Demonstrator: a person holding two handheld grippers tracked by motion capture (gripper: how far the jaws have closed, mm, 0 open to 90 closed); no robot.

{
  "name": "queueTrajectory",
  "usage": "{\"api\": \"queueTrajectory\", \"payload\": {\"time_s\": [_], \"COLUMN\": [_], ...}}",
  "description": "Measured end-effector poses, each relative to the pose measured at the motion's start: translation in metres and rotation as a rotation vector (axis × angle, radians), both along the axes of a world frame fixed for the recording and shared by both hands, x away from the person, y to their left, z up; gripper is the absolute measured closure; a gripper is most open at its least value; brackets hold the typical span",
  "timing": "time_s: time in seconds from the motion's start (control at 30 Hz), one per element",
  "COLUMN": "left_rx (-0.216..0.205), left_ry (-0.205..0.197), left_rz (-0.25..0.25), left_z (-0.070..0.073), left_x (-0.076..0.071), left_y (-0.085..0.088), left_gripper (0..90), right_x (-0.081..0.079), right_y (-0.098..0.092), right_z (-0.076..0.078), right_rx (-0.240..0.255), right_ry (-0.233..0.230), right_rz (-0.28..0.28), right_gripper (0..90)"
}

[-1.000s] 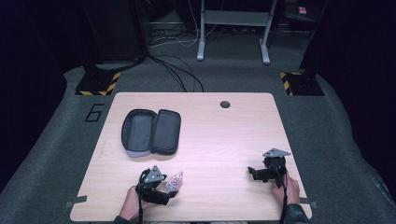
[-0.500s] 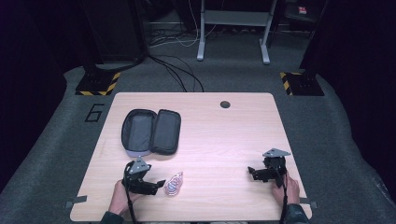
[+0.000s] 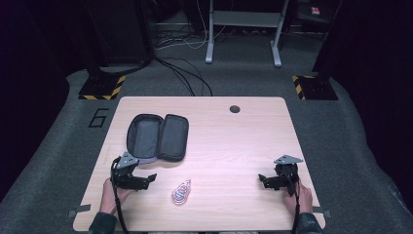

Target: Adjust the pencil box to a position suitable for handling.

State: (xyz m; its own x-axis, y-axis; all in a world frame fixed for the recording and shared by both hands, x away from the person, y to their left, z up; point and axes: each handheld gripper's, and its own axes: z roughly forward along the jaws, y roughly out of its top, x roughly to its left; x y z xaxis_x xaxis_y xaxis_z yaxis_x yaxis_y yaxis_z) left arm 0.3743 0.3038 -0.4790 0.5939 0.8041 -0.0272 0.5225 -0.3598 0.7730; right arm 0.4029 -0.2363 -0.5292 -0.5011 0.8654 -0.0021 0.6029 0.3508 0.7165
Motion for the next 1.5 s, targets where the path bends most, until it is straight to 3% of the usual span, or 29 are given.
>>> {"api": "queueTrajectory", "payload": {"time_s": [0.23, 0.33, 0.43, 0.5, 0.53, 0.7, 0.73, 0.77, 0.8, 0.87, 1.1, 1.13, 1.23, 1.3, 1.33, 1.43, 1.5], "left_rx": [0.008, 0.003, 0.027, 0.021, 0.028, 0.069, 0.089, 0.060, 0.079, 0.073, 0.094, 0.077, 0.081, 0.064, 0.075, 0.039, 0.044], "left_ry": [-0.003, -0.005, -0.004, -0.002, 0.002, 0.012, 0.032, 0.036, 0.043, 0.031, 0.051, 0.037, 0.036, 0.042, 0.051, 0.053, 0.051], "left_rz": [0.004, 0.013, 0.010, 0.015, 0.020, 0.012, -0.003, 0.011, 0.005, 0.021, -0.024, -0.014, -0.028, -0.030, -0.040, -0.030, -0.033], "left_z": [0.006, 0.008, 0.009, 0.008, 0.007, -0.001, -0.002, -0.005, -0.005, -0.009, -0.013, -0.014, -0.014, -0.015, -0.015, -0.016, -0.016], "left_x": [0.019, 0.027, 0.036, 0.039, 0.047, 0.056, 0.058, 0.058, 0.060, 0.062, 0.066, 0.066, 0.066, 0.067, 0.067, 0.067, 0.067], "left_y": [0.001, 0.002, 0.003, 0.003, 0.004, 0.001, 0.002, 0.000, 0.001, 0.000, -0.004, -0.007, -0.009, -0.011, -0.010, -0.013, -0.014], "left_gripper": [7.9, 11.1, 15.5, 21.5, 23.6, 41.5, 44.7, 47.6, 50.3, 54.9, 64.7, 66.6, 72.8, 76.3, 77.7, 79.6, 79.7], "right_x": [0.000, 0.000, 0.000, 0.000, 0.000, 0.001, 0.001, 0.001, 0.001, 0.000, 0.000, 0.000, 0.000, 0.000, 0.000, 0.000, 0.000], "right_y": [0.000, 0.000, 0.000, 0.000, 0.000, -0.001, 0.000, 0.000, -0.001, 0.000, 0.000, 0.000, 0.000, 0.000, 0.000, 0.000, 0.000], "right_z": [0.000, 0.000, 0.000, 0.000, 0.000, 0.000, 0.000, 0.000, 0.000, 0.000, 0.000, 0.000, 0.000, 0.000, 0.000, 0.000, 0.000], "right_rx": [0.001, 0.000, 0.000, 0.000, 0.000, -0.004, -0.004, -0.004, -0.004, -0.001, -0.002, 0.000, 0.001, -0.002, 0.000, 0.000, -0.003], "right_ry": [0.000, 0.000, 0.000, 0.000, 0.000, -0.002, -0.002, -0.002, -0.002, 0.001, 0.010, 0.012, 0.012, 0.011, 0.012, 0.011, 0.010], "right_rz": [-0.001, 0.000, 0.004, 0.004, 0.004, 0.008, 0.008, 0.008, 0.008, 0.004, 0.005, 0.005, 0.005, 0.005, 0.005, 0.006, 0.006], "right_gripper": [0.0, 0.0, 0.0, 0.0, 0.0, 0.0, 0.0, 0.0, 0.0, 0.0, 0.0, 0.0, 0.0, 0.0, 0.0, 0.0, 0.0]}}
